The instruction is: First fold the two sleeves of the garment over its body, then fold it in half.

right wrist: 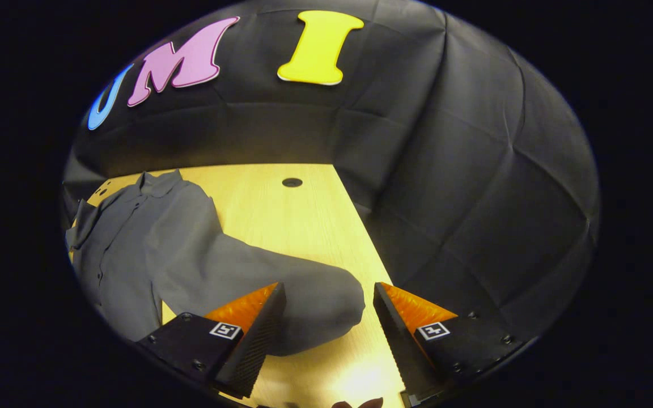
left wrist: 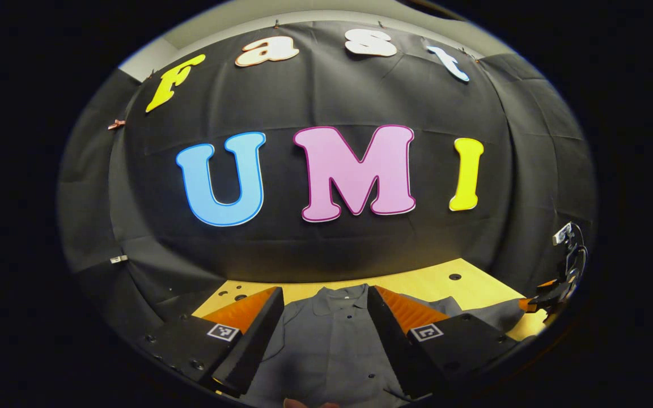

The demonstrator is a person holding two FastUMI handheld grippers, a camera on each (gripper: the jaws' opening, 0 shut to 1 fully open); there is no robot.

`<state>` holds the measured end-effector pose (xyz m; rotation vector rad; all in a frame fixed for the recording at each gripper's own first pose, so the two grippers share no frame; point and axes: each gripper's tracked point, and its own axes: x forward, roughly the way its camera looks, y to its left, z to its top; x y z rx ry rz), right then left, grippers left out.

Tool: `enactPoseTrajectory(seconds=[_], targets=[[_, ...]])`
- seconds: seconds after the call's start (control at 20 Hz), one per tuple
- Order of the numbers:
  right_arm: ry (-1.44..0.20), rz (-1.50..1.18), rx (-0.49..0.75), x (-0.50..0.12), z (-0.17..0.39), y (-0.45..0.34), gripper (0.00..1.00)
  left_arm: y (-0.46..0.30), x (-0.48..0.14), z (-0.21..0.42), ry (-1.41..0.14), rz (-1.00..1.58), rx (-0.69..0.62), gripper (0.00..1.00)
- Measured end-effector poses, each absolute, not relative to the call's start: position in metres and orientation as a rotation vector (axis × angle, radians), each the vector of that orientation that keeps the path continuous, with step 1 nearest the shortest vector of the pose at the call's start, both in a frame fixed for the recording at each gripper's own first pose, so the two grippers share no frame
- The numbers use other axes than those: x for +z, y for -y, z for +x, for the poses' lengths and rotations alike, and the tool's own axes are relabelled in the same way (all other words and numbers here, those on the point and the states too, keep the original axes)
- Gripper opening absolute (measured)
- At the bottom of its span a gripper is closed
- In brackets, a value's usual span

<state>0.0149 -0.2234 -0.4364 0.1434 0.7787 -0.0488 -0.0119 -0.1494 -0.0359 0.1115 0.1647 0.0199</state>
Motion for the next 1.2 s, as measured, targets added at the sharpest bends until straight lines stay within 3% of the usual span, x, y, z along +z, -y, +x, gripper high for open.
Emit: enactPoseTrajectory(seconds=[0.65,0.8,0.85,0.9,1.2], targets=[[-0.935,0.3,-0.047,-0.51,0.005,0.202,0.95,0.149,-0.043,-0.018,-0.201,0.146,0.0,0.97],[-0.939,0.294,-0.028,-0.506,0.013,0.201,0.17,0.138,-0.045,-0.02,-0.201,0.133,0.006,0.97],[-0.932,0.29,-0.038,-0.498,0.008,0.202,0.07,0.133,-0.046,-0.02,-0.201,0.128,0.009,0.97],[-0.876,0.282,-0.056,-0.481,0.016,0.205,0.12,0.127,-0.044,-0.022,-0.199,0.125,0.013,0.97],[-0.73,0.23,-0.108,-0.405,0.024,0.199,0.12,0.089,-0.044,-0.022,-0.182,0.109,0.03,0.97]])
